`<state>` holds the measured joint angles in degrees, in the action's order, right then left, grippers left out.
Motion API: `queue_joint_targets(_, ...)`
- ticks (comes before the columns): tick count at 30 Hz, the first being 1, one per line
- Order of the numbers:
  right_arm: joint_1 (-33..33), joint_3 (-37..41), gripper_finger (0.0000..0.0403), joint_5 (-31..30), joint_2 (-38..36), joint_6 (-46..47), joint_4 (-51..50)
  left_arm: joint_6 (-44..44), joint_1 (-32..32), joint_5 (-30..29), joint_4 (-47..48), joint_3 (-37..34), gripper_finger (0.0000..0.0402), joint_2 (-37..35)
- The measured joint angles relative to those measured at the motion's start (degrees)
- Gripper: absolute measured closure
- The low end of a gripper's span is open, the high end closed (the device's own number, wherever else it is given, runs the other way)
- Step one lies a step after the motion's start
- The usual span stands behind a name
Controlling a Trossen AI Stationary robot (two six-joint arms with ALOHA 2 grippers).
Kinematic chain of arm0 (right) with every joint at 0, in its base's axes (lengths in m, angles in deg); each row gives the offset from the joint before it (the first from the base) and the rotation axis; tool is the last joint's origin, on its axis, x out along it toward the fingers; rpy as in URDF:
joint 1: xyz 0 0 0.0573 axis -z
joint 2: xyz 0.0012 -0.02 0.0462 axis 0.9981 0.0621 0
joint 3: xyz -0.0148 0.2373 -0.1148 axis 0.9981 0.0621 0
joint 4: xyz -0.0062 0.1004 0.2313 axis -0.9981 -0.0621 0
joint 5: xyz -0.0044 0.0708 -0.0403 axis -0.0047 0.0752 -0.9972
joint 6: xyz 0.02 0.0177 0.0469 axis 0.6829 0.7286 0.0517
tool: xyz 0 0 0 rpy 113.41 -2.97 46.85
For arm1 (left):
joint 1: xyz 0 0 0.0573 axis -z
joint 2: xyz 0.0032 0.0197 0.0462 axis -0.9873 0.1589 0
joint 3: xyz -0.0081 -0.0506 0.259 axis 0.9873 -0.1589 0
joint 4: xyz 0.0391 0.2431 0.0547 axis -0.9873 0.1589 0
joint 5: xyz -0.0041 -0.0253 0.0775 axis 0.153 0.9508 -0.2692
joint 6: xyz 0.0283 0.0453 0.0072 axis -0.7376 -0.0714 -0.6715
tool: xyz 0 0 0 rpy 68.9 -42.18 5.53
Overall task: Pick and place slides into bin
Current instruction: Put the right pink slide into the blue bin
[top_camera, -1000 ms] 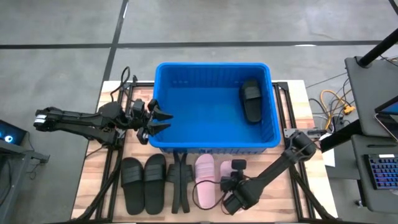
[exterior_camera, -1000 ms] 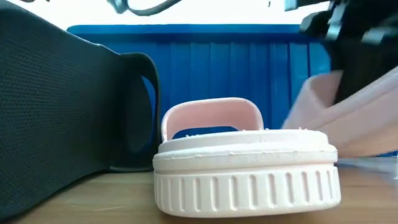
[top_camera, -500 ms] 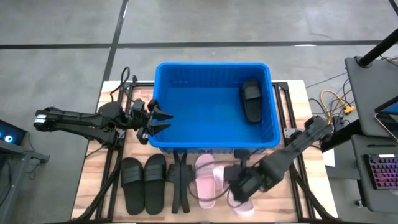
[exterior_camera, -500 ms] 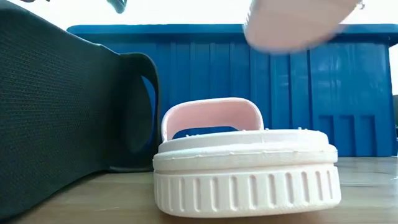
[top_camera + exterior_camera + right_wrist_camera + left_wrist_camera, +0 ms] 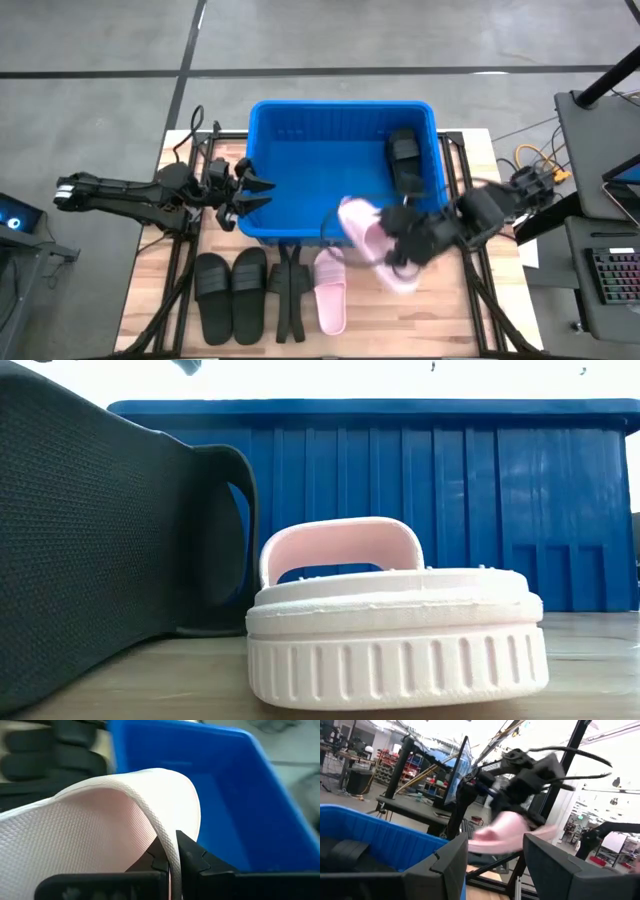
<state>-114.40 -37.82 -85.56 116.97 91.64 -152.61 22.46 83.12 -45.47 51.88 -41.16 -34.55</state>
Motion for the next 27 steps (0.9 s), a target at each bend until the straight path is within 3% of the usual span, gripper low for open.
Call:
queue_joint_targets(5,8.2,2.4,0.0394,-0.7,-3.3,-4.6,-4.7,-0.1,0.0,-0.7,0.1,0.0,0.0226,0.1)
queue_joint_targets(13,25.1,13.0,0.0394,-0.1,-5.9,-19.8,-1.8,-0.1,0.0,-7.0,0.3,0.0,0.0226,0.3)
queue_joint_targets(16,31.0,19.1,0.0394,1.7,-6.3,-28.3,5.3,-0.1,0.0,-9.2,0.2,0.0,0.0226,0.2)
queue_joint_targets(21,38.6,31.4,0.0394,6.6,-8.0,-43.3,26.4,-0.1,0.0,-13.2,0.3,0.0,0.0226,0.2)
queue_joint_targets(27,46.8,43.1,0.0394,6.3,-7.6,-49.9,42.2,-0.2,0.0,-14.2,0.2,0.0,0.0226,0.0)
